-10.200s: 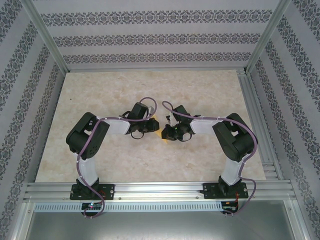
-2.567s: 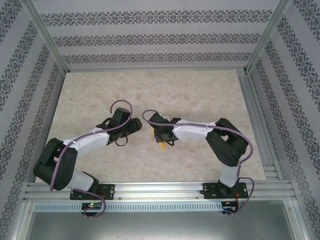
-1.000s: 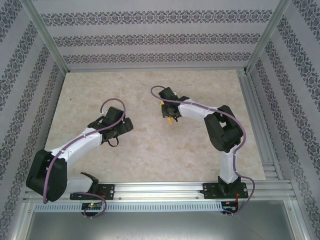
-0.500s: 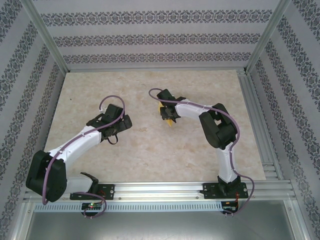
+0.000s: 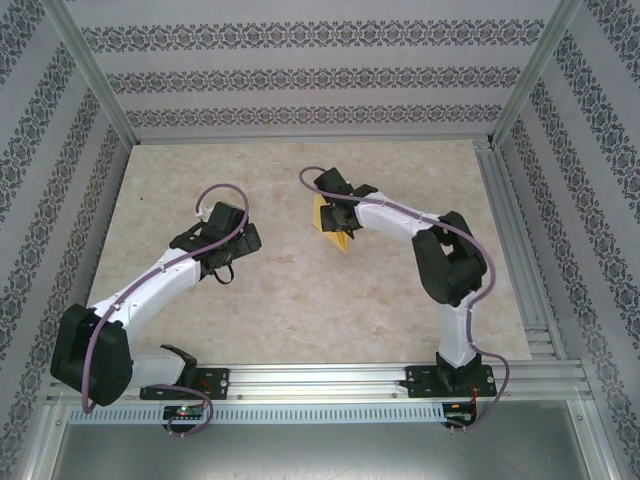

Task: Fold a paper plane with a square sheet of paper (pick it up from the middle)
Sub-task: Move the paper plane to the center of the table, then reset both arms

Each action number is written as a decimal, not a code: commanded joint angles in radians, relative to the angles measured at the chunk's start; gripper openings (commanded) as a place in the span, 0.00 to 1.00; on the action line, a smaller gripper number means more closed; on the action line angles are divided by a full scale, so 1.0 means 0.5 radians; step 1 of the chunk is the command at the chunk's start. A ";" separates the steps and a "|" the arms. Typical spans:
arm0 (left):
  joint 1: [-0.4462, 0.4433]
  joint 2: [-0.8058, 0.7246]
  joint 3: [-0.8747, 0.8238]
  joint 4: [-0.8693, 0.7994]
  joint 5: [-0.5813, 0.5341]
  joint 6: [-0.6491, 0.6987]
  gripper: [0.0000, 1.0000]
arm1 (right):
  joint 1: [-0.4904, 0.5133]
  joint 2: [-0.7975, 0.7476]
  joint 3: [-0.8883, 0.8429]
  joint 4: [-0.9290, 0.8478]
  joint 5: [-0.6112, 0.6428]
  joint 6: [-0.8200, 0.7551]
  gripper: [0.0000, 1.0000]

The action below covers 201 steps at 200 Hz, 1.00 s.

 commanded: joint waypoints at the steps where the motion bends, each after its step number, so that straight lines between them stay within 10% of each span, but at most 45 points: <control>1: 0.055 -0.086 0.090 -0.088 -0.160 0.096 1.00 | 0.013 -0.336 0.051 -0.046 0.108 0.010 0.59; 56: 0.202 -0.288 -0.035 0.123 -0.484 0.357 1.00 | -0.173 -1.015 -0.533 0.303 0.616 -0.116 0.98; 140: 0.412 -0.546 -0.747 1.233 -0.511 1.095 1.00 | -0.857 -1.853 -1.911 1.565 0.948 -0.519 0.98; 201: 0.515 -0.282 -1.028 2.073 -0.138 1.476 1.00 | -1.082 -1.515 -2.183 2.140 0.732 -0.628 0.98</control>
